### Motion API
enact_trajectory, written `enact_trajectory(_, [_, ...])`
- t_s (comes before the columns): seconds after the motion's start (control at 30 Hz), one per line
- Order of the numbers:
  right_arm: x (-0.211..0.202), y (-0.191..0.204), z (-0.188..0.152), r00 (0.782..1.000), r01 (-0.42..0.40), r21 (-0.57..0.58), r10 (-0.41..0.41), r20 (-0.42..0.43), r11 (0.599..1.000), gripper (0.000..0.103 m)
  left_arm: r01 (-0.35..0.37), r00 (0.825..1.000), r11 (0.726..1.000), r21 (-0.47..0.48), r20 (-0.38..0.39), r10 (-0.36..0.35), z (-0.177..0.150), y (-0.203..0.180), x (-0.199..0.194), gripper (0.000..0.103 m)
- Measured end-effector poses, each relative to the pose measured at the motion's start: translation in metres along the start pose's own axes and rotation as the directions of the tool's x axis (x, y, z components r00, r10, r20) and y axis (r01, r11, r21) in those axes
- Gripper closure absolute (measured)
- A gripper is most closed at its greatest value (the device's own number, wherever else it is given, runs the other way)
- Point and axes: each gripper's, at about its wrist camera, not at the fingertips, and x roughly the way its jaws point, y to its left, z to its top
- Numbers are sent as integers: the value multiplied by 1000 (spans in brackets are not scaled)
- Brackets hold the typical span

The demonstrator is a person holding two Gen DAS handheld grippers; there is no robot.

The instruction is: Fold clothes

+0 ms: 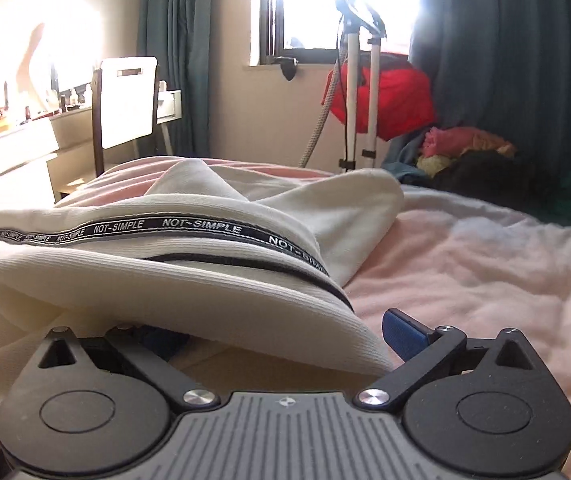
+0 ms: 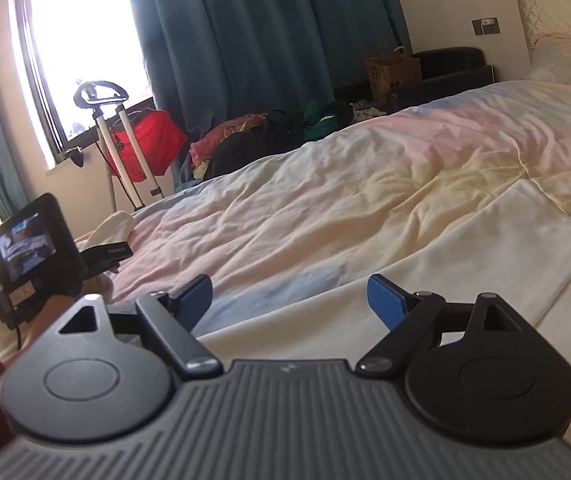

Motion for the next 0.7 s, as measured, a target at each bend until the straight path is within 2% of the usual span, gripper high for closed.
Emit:
enact_trajectory(0.07, [12, -2, -4, 1000, 7, -3, -7, -16, 1000, 17, -3, 1000, 1000, 3, 0, 3, 7, -3, 7, 7])
enact_trajectory(0.13, [20, -6, -4, 999, 14, 21, -14, -39, 1000, 17, 24, 999, 998, -56, 28, -23, 14, 7, 8, 17])
enact_trajectory(0.2, [26, -12, -1, 998, 25, 52, -22, -63, 998, 17, 51, 999, 993, -103, 25, -48, 20, 23, 10, 41])
enact_trajectory(0.23, [27, -15, -1, 998, 31, 63, -27, -64, 998, 17, 82, 996, 990, -113, 26, -80, 21, 30, 11, 48])
enact_trajectory(0.27, [27, -16, -1, 997, 40, 69, -36, -63, 997, 17, 146, 989, 981, -124, 37, -142, 23, 38, 11, 60])
enact_trajectory(0.37, [27, -18, -2, 996, 47, 78, -41, -75, 996, 17, 299, 954, 942, -152, 72, -292, 31, 68, 3, 85])
enact_trajectory(0.4, [26, -17, -2, 996, 45, 75, -40, -76, 996, 17, 345, 938, 924, -167, 88, -334, 36, 80, -1, 88])
enact_trajectory(0.5, [19, -14, -1, 997, 47, 55, -43, -63, 997, 17, 455, 884, 864, -217, 225, -410, 57, 129, -29, 89])
enact_trajectory(0.53, [16, -13, 0, 997, 47, 52, -44, -57, 998, 17, 455, 881, 858, -238, 263, -394, 63, 147, -36, 89])
enact_trajectory(0.57, [14, -12, 2, 998, 46, 49, -43, -51, 998, 17, 448, 880, 855, -260, 298, -370, 69, 166, -43, 89])
enact_trajectory(0.6, [13, -11, 2, 998, 46, 45, -44, -46, 998, 17, 416, 890, 866, -277, 317, -327, 73, 183, -46, 88])
enact_trajectory(0.67, [10, -8, 4, 998, 40, 35, -39, -43, 999, 17, 284, 936, 917, -281, 291, -201, 78, 210, -40, 86])
enact_trajectory(0.7, [9, -7, 4, 999, 38, 30, -36, -40, 999, 17, 214, 958, 934, -285, 249, -144, 79, 222, -32, 84])
